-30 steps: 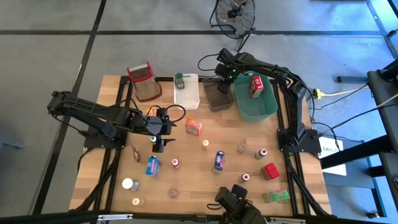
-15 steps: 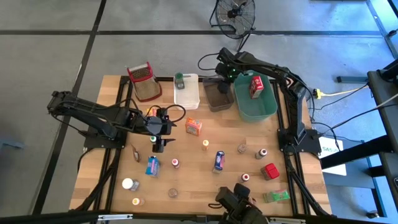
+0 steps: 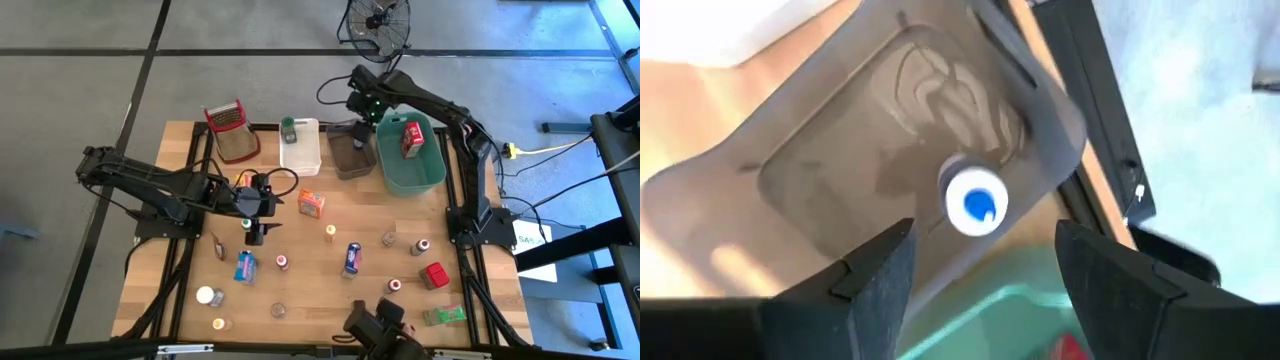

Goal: Pick & Place Kitchen Items
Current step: Put the green cereal box into the green bin

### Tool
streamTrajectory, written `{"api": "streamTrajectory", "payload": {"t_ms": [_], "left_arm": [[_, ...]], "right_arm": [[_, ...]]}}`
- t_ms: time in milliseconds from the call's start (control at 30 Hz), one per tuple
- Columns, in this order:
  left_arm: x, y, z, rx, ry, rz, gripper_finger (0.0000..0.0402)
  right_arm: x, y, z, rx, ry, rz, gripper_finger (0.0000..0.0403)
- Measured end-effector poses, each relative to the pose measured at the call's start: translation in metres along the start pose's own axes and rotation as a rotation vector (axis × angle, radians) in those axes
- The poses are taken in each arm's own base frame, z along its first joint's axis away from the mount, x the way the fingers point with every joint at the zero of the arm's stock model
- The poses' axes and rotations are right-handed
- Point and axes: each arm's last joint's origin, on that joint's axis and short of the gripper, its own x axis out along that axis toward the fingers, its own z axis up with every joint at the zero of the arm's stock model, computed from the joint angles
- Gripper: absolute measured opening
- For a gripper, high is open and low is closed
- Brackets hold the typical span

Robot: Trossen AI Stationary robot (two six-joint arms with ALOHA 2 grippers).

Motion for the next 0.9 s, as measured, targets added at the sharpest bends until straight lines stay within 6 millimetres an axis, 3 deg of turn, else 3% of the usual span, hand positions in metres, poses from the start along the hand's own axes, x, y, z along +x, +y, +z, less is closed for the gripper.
{"api": "streamTrajectory", "payload": {"t_ms": [233,500,767,900], "left_arm": [[0.0,-0.001,-0.003,-0.03,0.029,-0.002,0.0274],[-0.003,-0.009,-0.004,-0.026,0.028,-0.026,0.0274],[-0.006,-0.02,-0.005,-0.015,0.019,-0.049,0.0274],[-0.008,-0.025,-0.005,-0.007,0.011,-0.035,0.0274]], "right_arm": [[-0.04,0.041,-0.003,-0.06,0.092,0.044,0.0243],[-0.082,0.126,-0.024,-0.204,0.099,0.165,0.0243],[-0.115,0.22,-0.058,-0.42,0.063,0.298,0.0243],[-0.125,0.256,-0.077,-0.351,0.079,0.28,0.0243]]}}
